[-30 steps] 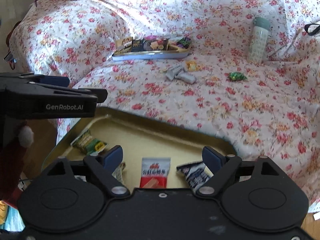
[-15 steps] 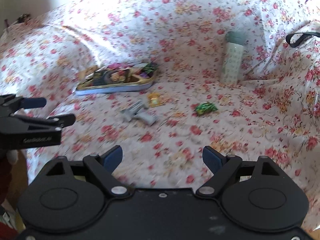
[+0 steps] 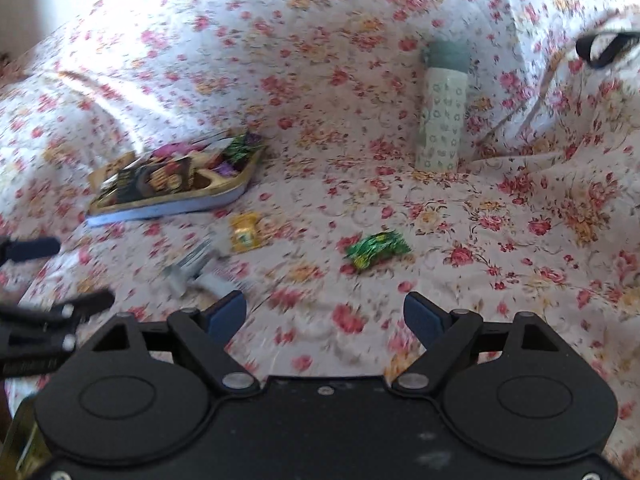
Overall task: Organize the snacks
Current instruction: 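Move both open tools toward the packets lying on the sofa, then grasp the white sesame-crisp packet with the left tool while the right tool grasps the green candy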
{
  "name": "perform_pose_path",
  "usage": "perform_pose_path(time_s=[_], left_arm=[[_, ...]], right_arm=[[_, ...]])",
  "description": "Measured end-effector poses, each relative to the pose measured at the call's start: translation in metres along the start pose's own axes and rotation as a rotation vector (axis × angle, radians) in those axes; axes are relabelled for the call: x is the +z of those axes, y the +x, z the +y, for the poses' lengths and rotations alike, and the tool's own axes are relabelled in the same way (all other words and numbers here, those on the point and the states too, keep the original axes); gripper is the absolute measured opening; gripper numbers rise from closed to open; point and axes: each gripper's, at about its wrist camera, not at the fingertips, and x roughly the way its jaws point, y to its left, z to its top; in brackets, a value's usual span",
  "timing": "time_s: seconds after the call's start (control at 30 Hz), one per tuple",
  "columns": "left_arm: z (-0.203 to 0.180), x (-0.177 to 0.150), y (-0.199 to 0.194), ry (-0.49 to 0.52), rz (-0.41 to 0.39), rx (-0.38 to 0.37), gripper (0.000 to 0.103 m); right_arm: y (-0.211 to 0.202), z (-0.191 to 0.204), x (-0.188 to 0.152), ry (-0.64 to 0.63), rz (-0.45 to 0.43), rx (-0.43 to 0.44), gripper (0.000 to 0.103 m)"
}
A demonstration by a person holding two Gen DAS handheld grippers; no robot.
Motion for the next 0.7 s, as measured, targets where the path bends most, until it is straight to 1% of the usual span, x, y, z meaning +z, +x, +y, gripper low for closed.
perform_pose_path(time_s=[0.13,0.2,0.27,0.3,0.33,0.4,0.47,0.53,0.7], left_arm=[[-0.007,0.001,0.012,0.016,0.011,-0.033,0.082],[-0.008,0.003,0.019,0.01,0.023,-0.044,0.081],[-0.007,0.004,0.024,-0.002,0.03,-0.052,0.08],[-0.007,0.004,0.027,-0.011,0.035,-0.055,0.079],[-0.006,0.005,0.029,-0.02,0.04,-0.058,0.075],[-0.002,0.006,0.034,-0.042,0.054,-0.067,0.072],[0.001,0.007,0.039,-0.064,0.065,-0.069,0.067],[0.005,0.008,0.045,-0.084,0.077,-0.072,0.063],[0.013,0.014,0.061,-0.145,0.106,-0.091,0.063]], right_arm=[[0.029,-0.015,0.009,0.086,0.006,-0.004,0.08],[0.043,-0.02,0.013,0.104,-0.003,-0.019,0.074],[0.054,-0.023,0.014,0.103,-0.013,-0.015,0.066],[0.06,-0.023,0.015,0.1,-0.014,-0.016,0.065],[0.064,-0.023,0.016,0.098,-0.014,-0.016,0.062],[0.076,-0.024,0.016,0.093,-0.007,-0.014,0.055],[0.086,-0.024,0.017,0.091,-0.001,-0.009,0.049],[0.094,-0.023,0.018,0.082,0.0,-0.003,0.047],[0.114,-0.018,0.022,0.022,-0.025,-0.01,0.043]])
